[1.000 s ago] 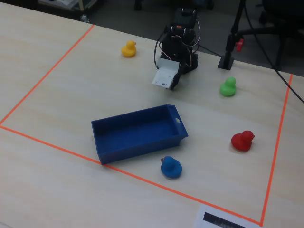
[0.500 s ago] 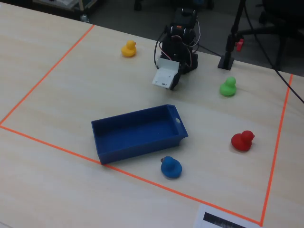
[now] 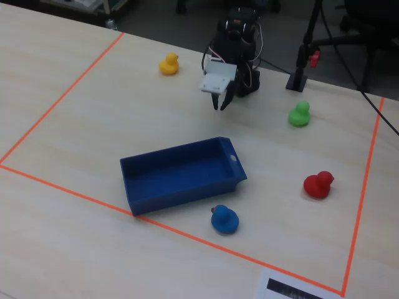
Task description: Grasp yellow duck and put it into box.
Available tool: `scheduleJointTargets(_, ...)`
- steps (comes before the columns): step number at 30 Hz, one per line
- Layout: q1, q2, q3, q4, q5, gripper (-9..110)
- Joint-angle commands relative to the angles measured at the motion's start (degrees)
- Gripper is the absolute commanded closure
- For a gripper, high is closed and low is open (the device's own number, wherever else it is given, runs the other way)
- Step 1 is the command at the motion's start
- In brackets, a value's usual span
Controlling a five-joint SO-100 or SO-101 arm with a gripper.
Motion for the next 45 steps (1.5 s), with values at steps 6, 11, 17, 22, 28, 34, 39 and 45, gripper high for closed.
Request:
scheduleJointTargets(6,7.7,-38.5,-62.0,13.9,0.6,101)
scheduleJointTargets(11,19.9,-55.5,-86.9,12.0,1.9,101)
scheduleJointTargets(17,41.3,-62.0,-93.8,12.5,-1.6,94)
scheduleJointTargets(22,61.6,-60.5,-87.9,15.4,-12.8,85)
scheduleJointTargets(28,83.3,-54.3,-73.7,18.0,-18.4,60)
scheduleJointTargets(34,96.7,-49.2,-60.6,18.0,-18.8,56)
scheduleJointTargets(39,104.5,-46.6,-50.2,14.2,-18.3,52)
scheduleJointTargets(45,110.2,-48.3,-42.2,10.4,-18.1,48)
